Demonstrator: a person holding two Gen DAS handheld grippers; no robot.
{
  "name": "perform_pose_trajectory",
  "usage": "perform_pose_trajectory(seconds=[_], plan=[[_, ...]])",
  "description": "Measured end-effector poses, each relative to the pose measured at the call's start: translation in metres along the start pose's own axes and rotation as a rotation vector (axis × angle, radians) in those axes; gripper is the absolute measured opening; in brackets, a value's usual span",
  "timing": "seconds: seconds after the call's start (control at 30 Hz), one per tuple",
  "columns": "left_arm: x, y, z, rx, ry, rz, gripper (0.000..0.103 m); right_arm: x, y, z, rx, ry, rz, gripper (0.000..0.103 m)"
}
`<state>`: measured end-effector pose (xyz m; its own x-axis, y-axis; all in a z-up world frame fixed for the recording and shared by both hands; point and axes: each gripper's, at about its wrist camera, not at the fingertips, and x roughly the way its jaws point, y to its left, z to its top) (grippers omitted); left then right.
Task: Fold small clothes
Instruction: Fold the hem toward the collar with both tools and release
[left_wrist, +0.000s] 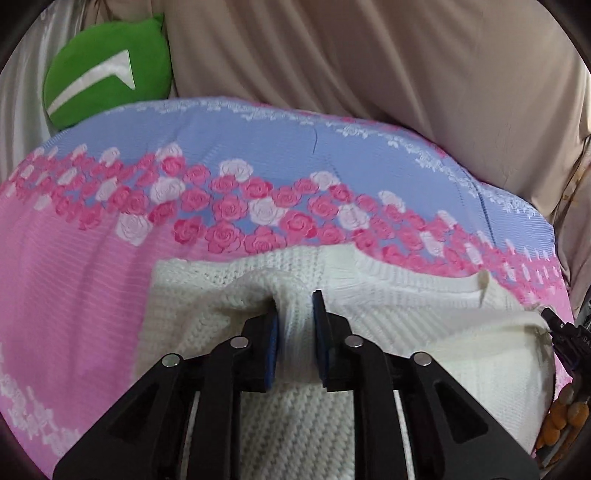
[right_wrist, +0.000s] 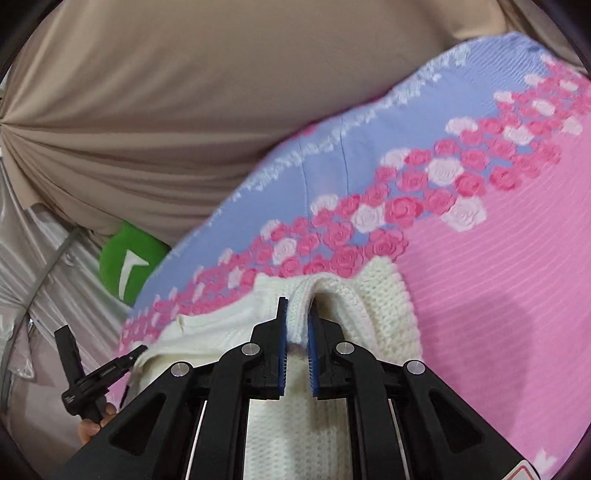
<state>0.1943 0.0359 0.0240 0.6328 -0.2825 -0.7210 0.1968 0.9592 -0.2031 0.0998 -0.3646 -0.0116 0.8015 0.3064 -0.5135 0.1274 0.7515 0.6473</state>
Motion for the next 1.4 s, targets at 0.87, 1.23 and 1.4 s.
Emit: perform_pose_trajectory(seconds=[0.87,1.23,1.4], plan=[[-0.135,0.072,-0.115,-0.096,0.033,-0.115,0.011,-0.154,0.017,-0.129,-0.156,-0.075,-0.088,0.008],[-0.154,0.088,-0.185,-0.125,0.163,-0.091,0.011,-0.177,-0.031,-0.166,-0.094,0.042,-0.234,0.007],[-0.191,0.083,-0.157,-0.107,0.043,-0.086,0.026,-0.189,-0.011,-0.143,-0.157,-0.026,-0.226,0.020]])
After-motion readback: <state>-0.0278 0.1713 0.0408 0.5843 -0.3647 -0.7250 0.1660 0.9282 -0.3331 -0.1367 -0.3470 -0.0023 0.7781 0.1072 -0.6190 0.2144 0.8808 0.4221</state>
